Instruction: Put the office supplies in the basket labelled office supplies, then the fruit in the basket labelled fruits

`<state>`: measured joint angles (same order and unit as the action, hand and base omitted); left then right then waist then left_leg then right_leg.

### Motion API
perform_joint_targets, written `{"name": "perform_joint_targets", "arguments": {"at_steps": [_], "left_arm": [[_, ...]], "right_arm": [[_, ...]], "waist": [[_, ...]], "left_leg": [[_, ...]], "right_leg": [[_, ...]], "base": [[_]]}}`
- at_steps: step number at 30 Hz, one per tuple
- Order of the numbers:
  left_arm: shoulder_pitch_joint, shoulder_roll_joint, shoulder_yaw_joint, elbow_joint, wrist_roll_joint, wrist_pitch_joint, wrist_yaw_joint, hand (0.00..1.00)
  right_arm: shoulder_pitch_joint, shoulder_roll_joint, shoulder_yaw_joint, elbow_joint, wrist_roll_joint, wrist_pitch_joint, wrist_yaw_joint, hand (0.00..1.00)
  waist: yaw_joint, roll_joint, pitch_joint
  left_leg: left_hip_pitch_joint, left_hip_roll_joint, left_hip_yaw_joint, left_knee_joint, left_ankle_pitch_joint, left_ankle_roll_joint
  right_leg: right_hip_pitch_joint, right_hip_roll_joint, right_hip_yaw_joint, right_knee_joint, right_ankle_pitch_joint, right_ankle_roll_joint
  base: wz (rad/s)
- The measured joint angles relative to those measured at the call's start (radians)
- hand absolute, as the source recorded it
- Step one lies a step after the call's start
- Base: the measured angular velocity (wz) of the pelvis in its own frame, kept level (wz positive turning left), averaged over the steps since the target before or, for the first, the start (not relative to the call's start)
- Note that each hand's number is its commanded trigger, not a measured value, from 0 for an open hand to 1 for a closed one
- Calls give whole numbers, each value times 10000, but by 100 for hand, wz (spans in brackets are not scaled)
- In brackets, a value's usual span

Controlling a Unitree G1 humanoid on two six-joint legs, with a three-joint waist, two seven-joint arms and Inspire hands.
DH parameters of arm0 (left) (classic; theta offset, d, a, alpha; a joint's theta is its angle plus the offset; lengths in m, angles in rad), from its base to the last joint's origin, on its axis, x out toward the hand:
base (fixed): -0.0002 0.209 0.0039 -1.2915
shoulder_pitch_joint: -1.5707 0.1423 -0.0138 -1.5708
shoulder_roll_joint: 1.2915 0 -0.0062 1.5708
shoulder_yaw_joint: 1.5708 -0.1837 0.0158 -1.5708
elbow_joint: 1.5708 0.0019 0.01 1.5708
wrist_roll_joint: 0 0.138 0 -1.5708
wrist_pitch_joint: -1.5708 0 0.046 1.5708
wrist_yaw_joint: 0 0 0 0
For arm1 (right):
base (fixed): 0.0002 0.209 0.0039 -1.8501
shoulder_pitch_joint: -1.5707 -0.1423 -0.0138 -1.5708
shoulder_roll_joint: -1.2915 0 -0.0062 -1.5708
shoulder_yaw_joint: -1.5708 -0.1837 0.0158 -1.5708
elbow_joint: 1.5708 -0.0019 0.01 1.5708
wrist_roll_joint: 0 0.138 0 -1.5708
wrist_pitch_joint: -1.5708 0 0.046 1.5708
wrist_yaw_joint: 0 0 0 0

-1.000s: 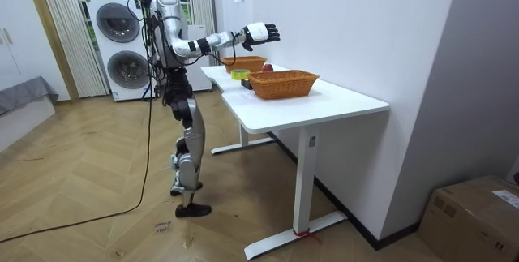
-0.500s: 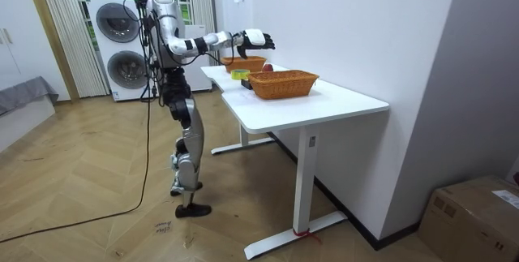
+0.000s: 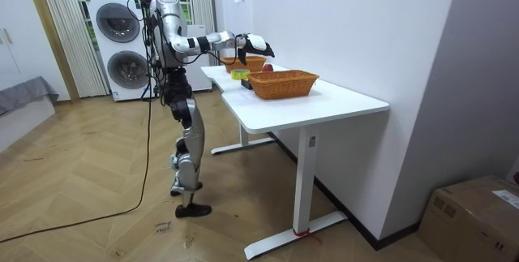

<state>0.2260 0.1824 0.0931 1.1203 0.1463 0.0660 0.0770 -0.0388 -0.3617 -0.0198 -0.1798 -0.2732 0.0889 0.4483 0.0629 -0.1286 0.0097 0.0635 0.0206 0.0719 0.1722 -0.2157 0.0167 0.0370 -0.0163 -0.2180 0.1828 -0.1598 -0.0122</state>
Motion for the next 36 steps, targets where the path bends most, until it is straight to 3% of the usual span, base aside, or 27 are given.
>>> {"name": "perform_joint_targets", "arguments": {"at_steps": [9, 24, 32, 36], "left_arm": [[-29, 47, 7, 41, -71, 31, -10, 0], [-296, 100, 2, -1, -254, 160, 75, 0], [-496, 194, -306, -41, -366, 160, 75, 0], [-572, 254, -608, -178, -364, 160, 48, 0]], "right_arm": [[2, 0, 0, 0, -578, 454, 782, 0], [3, 3, 57, 0, -1288, 791, 1574, 0], [5, 10, 794, 106, -1272, 943, 1989, 0], [13, 13, 1038, 154, -1238, 982, 2079, 0]], "waist": [[3, -37, -25], [81, -142, -55], [272, -166, -40], [281, -90, 11]], "left_leg": [[41, -5, 1, 27, 5, -4], [177, -20, 75, -41, 6, -7], [193, 12, 81, -38, 7, -8], [148, 15, 76, -71, 4, -7]], "right_leg": [[52, 4, 36, 18, 3, -4], [135, 20, 68, 14, 4, -4], [127, 29, 158, 7, 9, -4], [99, 32, 155, 7, 28, 5]], "base": [[0], [0], [-1], [0]]}}
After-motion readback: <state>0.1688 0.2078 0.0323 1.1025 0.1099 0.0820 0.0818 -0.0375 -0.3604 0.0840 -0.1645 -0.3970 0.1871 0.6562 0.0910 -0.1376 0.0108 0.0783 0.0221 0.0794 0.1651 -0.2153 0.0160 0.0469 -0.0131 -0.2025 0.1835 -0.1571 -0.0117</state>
